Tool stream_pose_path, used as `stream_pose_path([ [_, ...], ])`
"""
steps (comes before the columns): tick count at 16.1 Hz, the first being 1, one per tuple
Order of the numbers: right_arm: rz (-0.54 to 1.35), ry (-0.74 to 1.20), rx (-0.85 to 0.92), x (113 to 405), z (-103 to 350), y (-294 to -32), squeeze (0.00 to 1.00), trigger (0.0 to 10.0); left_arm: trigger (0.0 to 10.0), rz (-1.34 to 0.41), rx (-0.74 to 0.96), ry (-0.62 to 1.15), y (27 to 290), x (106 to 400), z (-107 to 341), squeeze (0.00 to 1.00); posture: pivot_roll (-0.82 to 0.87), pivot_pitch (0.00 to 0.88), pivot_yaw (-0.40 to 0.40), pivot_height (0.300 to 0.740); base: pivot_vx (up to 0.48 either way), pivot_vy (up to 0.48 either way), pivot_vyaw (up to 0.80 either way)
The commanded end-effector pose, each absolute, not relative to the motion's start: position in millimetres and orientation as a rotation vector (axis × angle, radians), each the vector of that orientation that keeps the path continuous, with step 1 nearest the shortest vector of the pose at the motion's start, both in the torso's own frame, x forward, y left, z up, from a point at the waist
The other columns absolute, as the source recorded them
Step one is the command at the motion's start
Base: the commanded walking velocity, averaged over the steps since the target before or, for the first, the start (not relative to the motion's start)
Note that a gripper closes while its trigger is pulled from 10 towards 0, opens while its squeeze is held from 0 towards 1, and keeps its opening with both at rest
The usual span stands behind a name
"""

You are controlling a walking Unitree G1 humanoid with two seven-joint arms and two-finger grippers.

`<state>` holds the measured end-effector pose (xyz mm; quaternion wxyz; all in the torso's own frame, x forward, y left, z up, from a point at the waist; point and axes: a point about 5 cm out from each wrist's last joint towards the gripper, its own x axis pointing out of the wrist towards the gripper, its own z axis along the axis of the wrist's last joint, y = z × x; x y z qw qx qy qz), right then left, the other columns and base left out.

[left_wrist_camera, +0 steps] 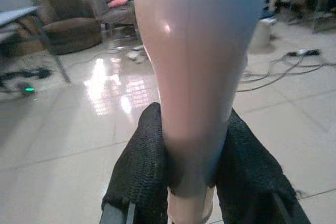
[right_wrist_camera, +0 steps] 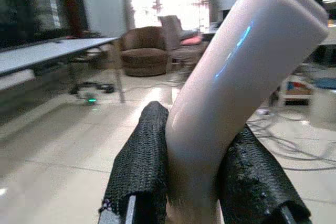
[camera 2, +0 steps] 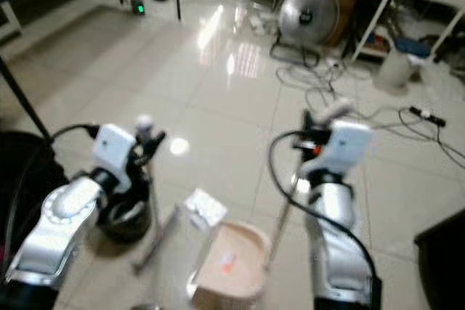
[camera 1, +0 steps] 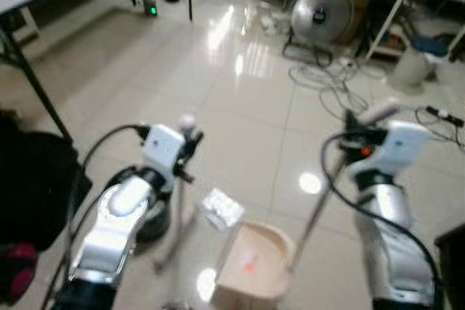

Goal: Sweep floor

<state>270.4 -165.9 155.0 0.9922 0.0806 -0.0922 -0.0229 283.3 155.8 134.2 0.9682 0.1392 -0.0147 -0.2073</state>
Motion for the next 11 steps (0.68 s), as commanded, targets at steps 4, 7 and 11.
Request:
stream_pose_path([
  [4,-0.041,-0.235,0.088,273,175,-181,0.00,10.0,10.0,-0.403,0.205,-0.105,144,288,150,0.00,0.00,0.073,-0.030,0.740,0.000,0.000,0.00],
  [7,-0.035,-0.261,0.043,276,183,-185,0.00,10.0,10.0,-0.375,0.190,-0.191,143,292,163,0.00,0.00,0.076,-0.032,0.740,0.000,0.000,0.00],
  [11,-0.030,-0.249,0.070,278,182,-184,0.00,10.0,10.0,-0.351,0.207,-0.228,144,297,169,0.00,0.00,0.077,-0.034,0.740,0.283,0.000,-0.10],
])
